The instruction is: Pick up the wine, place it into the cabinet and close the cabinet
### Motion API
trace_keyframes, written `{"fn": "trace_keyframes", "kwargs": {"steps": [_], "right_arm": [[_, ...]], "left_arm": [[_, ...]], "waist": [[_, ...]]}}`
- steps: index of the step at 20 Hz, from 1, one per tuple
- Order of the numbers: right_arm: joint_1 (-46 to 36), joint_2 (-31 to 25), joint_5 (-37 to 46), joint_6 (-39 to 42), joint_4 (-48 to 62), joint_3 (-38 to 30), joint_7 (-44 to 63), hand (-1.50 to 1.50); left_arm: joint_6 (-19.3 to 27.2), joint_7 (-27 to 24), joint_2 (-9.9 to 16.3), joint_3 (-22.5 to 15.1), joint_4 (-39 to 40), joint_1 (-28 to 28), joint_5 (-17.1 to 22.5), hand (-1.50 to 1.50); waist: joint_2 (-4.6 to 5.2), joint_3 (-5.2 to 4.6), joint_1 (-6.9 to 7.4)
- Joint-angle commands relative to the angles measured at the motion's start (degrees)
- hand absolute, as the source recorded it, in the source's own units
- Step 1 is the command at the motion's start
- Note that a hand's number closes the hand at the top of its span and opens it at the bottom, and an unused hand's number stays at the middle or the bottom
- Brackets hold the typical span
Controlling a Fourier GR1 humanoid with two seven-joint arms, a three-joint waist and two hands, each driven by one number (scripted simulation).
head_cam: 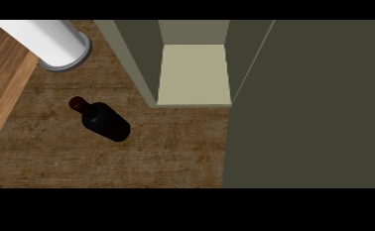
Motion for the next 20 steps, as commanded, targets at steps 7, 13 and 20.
{"fn": "trace_keyframes", "kwargs": {"steps": [7, 13, 20], "right_arm": [[2.2, -2.0, -9.7, 1.8, -11.5, -5.3, 5.5, -1.5], [4.5, 0.5, -5.9, 1.5, -12.4, 0.0, 4.4, -1.5], [6.6, 1.5, -4.2, 4.1, -7.0, -0.6, -1.5, -1.5]], "left_arm": [[-9.4, -8.7, -1.8, -2.9, 12.2, -0.8, -7.4, -1.5], [-11.1, -13.0, -3.7, -6.5, 20.4, -3.2, -13.2, -1.5], [-10.6, -27.5, -6.2, -6.5, 35.6, -6.4, -25.9, -1.5]], "waist": [[0.3, 0.02, -0.89], [0.25, 0.01, -1.17], [0.39, 0.0, -1.25]]}}
